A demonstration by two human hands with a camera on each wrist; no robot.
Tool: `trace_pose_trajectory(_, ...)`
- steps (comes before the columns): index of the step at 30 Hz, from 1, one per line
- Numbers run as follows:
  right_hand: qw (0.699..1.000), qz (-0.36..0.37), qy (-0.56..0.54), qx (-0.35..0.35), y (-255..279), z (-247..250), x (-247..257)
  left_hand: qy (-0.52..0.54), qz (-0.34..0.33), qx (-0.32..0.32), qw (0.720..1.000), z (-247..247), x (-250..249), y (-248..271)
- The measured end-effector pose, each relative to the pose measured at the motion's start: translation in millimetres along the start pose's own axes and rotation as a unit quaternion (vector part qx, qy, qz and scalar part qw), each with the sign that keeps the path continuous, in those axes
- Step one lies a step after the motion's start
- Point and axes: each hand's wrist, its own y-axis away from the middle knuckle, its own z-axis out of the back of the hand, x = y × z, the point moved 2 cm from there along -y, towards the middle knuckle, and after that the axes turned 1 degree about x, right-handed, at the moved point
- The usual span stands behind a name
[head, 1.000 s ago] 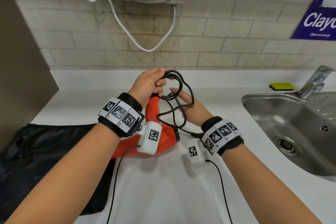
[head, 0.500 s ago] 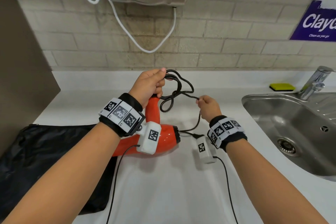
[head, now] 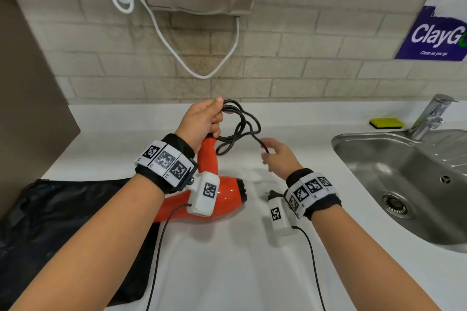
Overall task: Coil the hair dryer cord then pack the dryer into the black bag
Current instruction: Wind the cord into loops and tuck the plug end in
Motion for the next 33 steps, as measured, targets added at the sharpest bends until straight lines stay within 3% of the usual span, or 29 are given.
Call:
trace_pose_trajectory(3, 0.988, 0.045, -0.136, 0.051, 13.6, -4.3, 30.4, 0.002, -0.001, 0.0, 1.0, -1.6, 0.5, -1.2)
trace_pose_trajectory(8, 0.964, 0.12, -0.205, 0.119, 24.0, -13.6, 48.6, 0.006, -0.007, 0.0, 1.0, -6.4, 0.2, -0.6)
trace_pose_trajectory(12, 0.925, 0.135, -0.315, 0.165, 27.9, -12.1, 44.8, 0.014, -0.005, -0.016, 1.0, -2.7, 0.7, -1.4)
trace_pose_trajectory(16, 0.936, 0.164, -0.276, 0.143, 27.2, -16.9, 47.4, 0.02, -0.003, -0.02, 1.0, 1.9, 0.6, -3.0)
trace_pose_trajectory(20, 0.9, 0.133, -0.371, 0.184, 18.1, -24.2, 54.8, 0.012, 0.004, 0.011, 1.0, -4.3, 0.6, -0.3)
trace_pose_trajectory(24, 0.909, 0.19, -0.323, 0.183, 11.4, -29.2, 56.3, 0.014, 0.016, 0.02, 1.0, -7.1, -1.3, 2.3)
trace_pose_trajectory(28, 0.951, 0.192, -0.204, 0.131, 5.0, -28.9, 49.9, 0.044, 0.03, 0.015, 0.998, -2.1, -2.6, 2.3)
trace_pose_trajectory(31, 0.981, 0.185, -0.036, 0.045, 1.7, -22.2, 37.8, 0.05, 0.032, 0.013, 0.998, -0.2, -3.1, 3.1)
trace_pose_trajectory(33, 0.985, 0.164, -0.001, -0.046, -0.6, -14.2, 27.5, 0.037, 0.033, 0.019, 0.999, -0.1, -3.7, 4.4)
